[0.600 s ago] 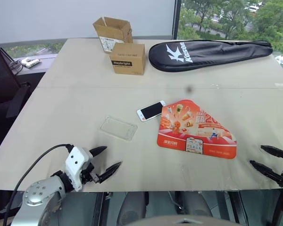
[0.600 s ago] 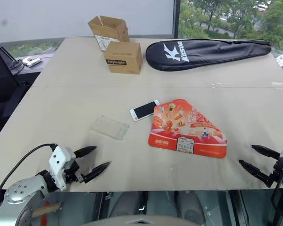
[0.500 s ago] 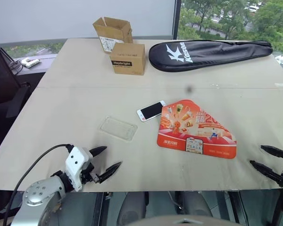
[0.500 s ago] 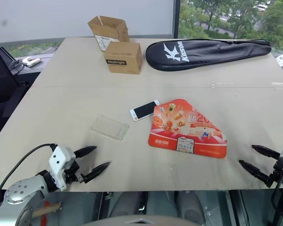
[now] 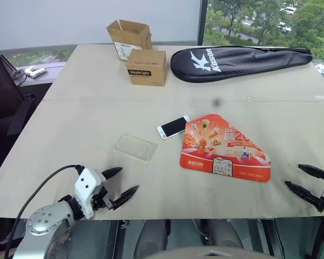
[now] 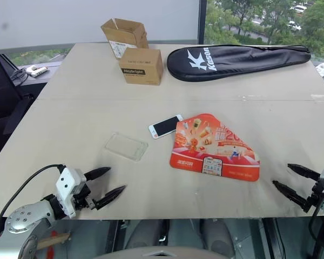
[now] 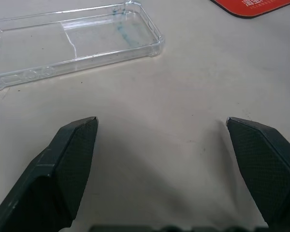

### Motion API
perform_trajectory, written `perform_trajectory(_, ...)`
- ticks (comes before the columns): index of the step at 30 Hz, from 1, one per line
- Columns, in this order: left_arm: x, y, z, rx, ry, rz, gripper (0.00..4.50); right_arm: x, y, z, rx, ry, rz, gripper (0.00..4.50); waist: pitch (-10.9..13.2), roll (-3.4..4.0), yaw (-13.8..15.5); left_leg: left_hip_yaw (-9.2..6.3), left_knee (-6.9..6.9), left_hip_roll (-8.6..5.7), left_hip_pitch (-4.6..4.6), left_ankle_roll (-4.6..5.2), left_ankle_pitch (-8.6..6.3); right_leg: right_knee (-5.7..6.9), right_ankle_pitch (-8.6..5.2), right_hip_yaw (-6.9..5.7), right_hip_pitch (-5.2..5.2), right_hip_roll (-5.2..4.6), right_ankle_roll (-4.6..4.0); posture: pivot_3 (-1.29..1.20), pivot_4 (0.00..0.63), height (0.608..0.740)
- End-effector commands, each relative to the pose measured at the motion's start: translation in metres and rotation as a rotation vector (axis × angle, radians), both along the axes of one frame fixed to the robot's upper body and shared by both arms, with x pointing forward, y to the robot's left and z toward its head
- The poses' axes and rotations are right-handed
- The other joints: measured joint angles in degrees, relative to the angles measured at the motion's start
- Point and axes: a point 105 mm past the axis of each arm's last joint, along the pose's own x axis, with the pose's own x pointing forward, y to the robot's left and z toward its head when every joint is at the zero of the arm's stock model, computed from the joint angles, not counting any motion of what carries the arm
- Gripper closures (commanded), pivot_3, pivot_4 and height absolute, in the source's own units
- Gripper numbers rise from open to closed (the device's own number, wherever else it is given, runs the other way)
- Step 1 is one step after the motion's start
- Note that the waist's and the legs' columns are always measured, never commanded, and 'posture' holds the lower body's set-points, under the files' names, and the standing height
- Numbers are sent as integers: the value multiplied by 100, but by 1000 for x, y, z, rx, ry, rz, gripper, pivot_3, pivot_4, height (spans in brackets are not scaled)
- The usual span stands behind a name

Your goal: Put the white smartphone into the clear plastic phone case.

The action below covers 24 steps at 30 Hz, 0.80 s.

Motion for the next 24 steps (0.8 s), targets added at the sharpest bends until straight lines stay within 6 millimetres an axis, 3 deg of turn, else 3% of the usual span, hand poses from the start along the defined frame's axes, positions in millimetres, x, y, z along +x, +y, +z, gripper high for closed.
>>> perform_trajectory(1, 0, 1, 3, 0, -17, 0, 37, 2, -2, 13, -5, -52, -4, 0, 0, 0, 0, 0, 0, 0, 0, 0, 0, 0, 0, 0, 0, 0, 0, 0, 150, 740)
perform_trajectory(8, 7, -4, 17, -31, -60, -24, 37, 22, 16, 35, 59, -135, 25, 0, -3, 3, -9, 0, 1, 0, 1, 0, 0, 2, 0, 1, 0, 1, 0, 0, 150, 740)
perform_trajectory(12, 13, -18, 41, -132, -36, -112, 37, 48, 48, 50, 114, -145, 54, 0, -3, 3, -4, -5, 2, 1, 0, 0, 0, 5, 5, -1, 0, 3, -6, 0, 150, 740)
perform_trajectory(15, 17, -25, 56, -140, -57, -158, 37, 63, 68, 52, 133, -119, 70, 0, -4, 4, -7, -7, 2, 2, 0, 0, 0, 7, 9, -2, -1, 6, -13, 0, 150, 740)
perform_trajectory(19, 20, -34, 71, -138, -81, -216, 37, 87, 90, 35, -8, -6, 29, 0, -3, 4, -11, -6, 2, -2, -4, 0, 0, 7, 10, -1, -2, 6, -14, 0, 150, 740)
perform_trajectory(24, 20, -38, 83, -142, -99, -254, 37, 92, 123, 43, 59, 25, 107, 0, -3, 4, -4, -10, 1, -4, -8, 0, 0, 6, 10, -3, -4, 6, -13, 0, 150, 740)
